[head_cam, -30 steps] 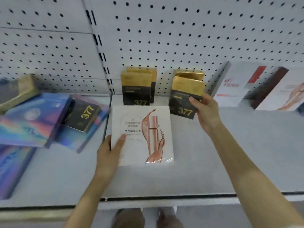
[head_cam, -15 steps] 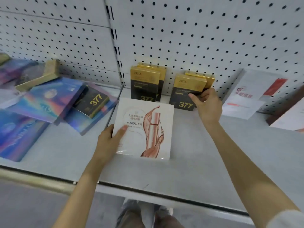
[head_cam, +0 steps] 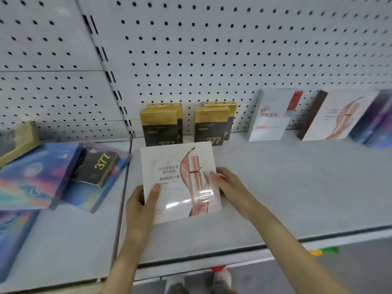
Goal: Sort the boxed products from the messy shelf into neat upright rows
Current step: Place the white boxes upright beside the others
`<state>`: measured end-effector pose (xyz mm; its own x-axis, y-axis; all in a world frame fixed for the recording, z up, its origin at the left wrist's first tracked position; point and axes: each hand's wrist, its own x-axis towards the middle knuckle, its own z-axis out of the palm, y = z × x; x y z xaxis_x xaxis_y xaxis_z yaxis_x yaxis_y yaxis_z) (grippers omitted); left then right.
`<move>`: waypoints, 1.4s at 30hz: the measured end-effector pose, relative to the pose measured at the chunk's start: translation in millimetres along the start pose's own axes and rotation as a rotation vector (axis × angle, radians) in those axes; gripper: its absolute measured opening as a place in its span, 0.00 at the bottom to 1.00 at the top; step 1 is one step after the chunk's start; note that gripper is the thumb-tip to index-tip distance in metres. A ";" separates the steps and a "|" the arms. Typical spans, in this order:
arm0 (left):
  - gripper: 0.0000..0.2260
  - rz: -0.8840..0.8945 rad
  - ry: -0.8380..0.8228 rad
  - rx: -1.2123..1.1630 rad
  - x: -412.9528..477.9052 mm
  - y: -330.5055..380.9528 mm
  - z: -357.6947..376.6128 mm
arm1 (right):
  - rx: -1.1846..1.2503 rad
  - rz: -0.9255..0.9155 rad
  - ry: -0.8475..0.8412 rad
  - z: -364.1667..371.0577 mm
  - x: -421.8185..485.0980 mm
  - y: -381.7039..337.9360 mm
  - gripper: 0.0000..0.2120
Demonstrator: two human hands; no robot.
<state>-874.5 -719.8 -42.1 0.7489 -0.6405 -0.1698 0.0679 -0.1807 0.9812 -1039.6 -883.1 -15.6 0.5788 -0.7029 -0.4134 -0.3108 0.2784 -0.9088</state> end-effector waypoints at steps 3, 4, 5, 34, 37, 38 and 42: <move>0.18 0.027 -0.045 0.008 5.6 6.2 19.8 | 0.126 -0.010 0.088 -9.0 -17.7 11.3 0.18; 0.17 0.033 -0.077 0.016 7.3 9.0 28.1 | 0.135 -0.020 0.129 -15.6 -21.4 13.1 0.18; 0.16 0.040 -0.112 0.025 8.8 12.8 37.4 | 0.128 -0.033 0.163 -24.0 -24.5 14.5 0.17; 0.06 0.239 -0.187 0.304 37.0 76.4 446.1 | -0.186 -0.428 0.532 -429.4 60.8 2.7 0.17; 0.08 0.246 -0.107 0.269 41.9 72.5 448.2 | -0.267 -0.444 0.529 -429.7 72.6 -3.3 0.18; 0.08 0.249 -0.089 0.266 43.1 71.5 449.4 | -0.283 -0.446 0.548 -429.2 75.2 -3.9 0.19; 0.08 0.243 -0.058 0.259 46.0 69.5 458.9 | -0.298 -0.493 0.714 -427.1 79.9 1.6 0.21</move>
<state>-1137.8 -1104.3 -24.0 0.6834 -0.7281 0.0532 -0.2823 -0.1964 0.9390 -1315.8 -1218.3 -25.6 0.1250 -0.9624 0.2413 -0.3915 -0.2713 -0.8793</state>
